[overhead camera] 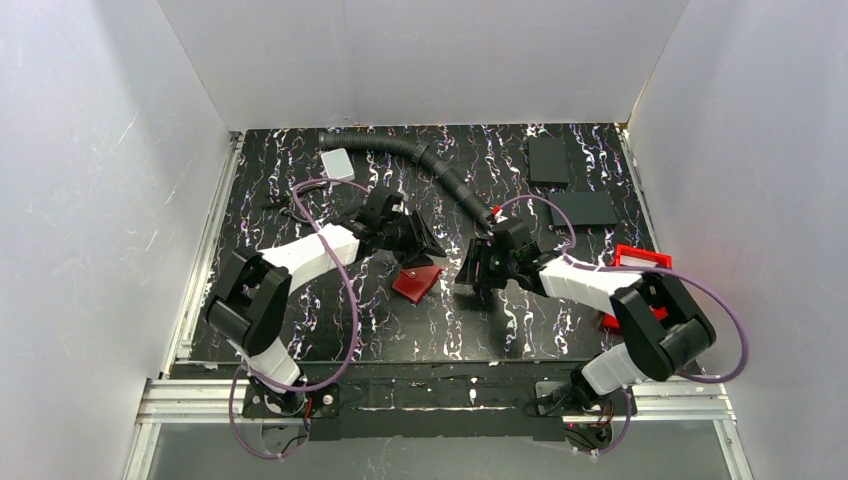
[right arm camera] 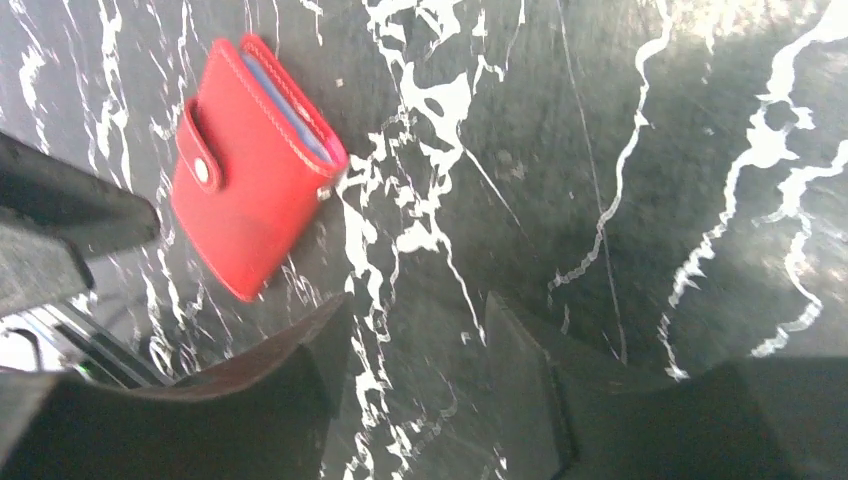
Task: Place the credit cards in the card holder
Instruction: Turn over the card holder at the center of the board, then pick up the card holder from the center of the board, then open the card holder at the center of the board.
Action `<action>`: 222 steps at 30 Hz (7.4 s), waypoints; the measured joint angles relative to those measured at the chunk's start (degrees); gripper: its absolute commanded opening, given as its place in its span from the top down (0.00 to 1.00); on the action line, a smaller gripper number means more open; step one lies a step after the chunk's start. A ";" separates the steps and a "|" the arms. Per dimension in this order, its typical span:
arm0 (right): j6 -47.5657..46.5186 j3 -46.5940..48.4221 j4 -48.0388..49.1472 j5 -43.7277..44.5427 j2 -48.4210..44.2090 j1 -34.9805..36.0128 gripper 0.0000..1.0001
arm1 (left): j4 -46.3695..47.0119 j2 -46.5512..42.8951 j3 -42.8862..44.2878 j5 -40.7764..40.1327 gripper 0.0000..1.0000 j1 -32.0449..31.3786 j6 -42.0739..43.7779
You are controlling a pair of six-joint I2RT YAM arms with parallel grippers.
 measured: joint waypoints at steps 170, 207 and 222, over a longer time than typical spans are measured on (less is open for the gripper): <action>4.46 16.61 -2.82 21.24 -13.64 25.90 0.99 | -34.03 -27.98 2.12 -27.61 1.00 -4.37 16.04; 1.33 11.30 14.73 -39.56 -12.50 2.16 0.99 | -26.97 -39.28 -3.91 13.31 0.71 9.51 20.96; 1.36 10.36 15.08 -33.24 -1.51 2.97 0.47 | -33.75 -38.60 -3.87 7.39 1.00 9.51 25.40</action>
